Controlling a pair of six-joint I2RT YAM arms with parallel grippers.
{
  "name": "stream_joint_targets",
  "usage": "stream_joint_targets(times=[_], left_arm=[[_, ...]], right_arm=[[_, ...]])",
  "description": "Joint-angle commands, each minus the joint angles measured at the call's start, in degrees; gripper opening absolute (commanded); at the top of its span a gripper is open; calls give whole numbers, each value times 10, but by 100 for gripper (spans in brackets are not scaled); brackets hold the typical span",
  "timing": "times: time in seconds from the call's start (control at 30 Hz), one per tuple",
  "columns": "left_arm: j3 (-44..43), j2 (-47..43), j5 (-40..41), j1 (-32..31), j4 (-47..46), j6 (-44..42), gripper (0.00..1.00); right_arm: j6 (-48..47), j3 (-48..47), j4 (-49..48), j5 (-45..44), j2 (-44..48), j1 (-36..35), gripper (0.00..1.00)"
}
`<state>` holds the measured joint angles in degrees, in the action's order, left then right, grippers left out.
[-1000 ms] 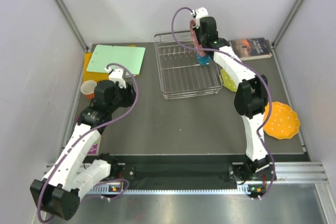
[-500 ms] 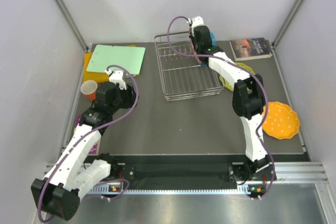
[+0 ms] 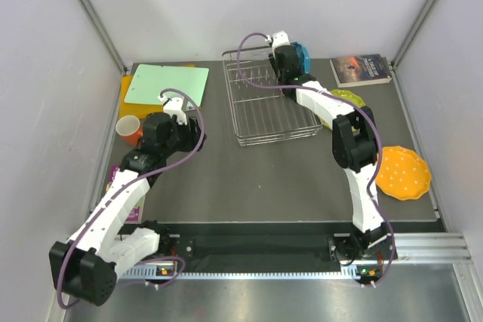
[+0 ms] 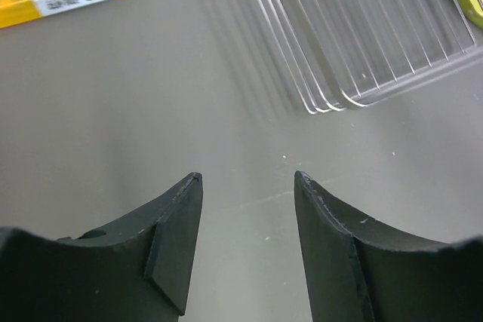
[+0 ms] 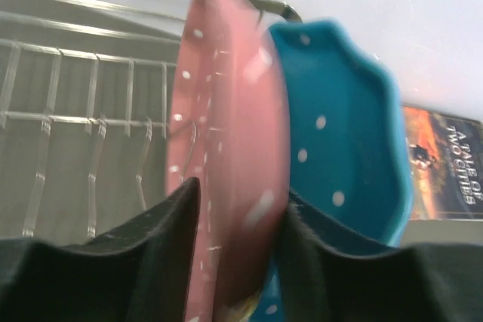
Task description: Load the plates into the dish rack
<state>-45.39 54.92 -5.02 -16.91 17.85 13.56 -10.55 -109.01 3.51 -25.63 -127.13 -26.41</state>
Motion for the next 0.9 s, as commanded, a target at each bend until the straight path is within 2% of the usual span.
stream_joint_targets(times=[0.0, 0.1, 0.23, 0.37, 0.4, 0.53, 0.63, 0.7, 0.73, 0.77, 0.8, 0.87], left_arm=[[-37, 27, -53, 2, -40, -24, 58], [-50, 51, -81, 2, -54, -46, 60], [-64, 77, -140, -16, -95, -80, 61], [-84, 92, -223, -69, -93, -153, 61], [-84, 93, -228, -80, -92, -171, 61], [-85, 113, -234, -136, -91, -209, 59], [-88, 152, -256, -152, -100, -202, 44], [-94, 178, -248, -156, -115, -188, 24], [-99, 208, -248, -156, -116, -185, 9], [-106, 223, -246, -156, -114, -187, 0], [-118, 250, -244, -157, -114, -187, 0], [-129, 276, -243, -158, -115, -193, 0]], right_arm=[[-31, 34, -55, -29, 50, -7, 53], [-41, 53, -60, -31, 69, -7, 67], [-63, 71, -57, -27, 107, -7, 74], [-74, 81, -21, -4, 156, -8, 82], [-74, 69, -8, -4, 162, -10, 90], [-76, 50, 50, 12, 204, -7, 100], [-66, 92, 59, 50, 263, 4, 99], [-47, 134, 58, 80, 311, 19, 100], [-28, 148, 60, 134, 327, 43, 100], [-19, 173, 63, 155, 341, 57, 100], [-8, 184, 68, 177, 367, 73, 100], [20, 208, 92, 279, 385, 136, 100]])
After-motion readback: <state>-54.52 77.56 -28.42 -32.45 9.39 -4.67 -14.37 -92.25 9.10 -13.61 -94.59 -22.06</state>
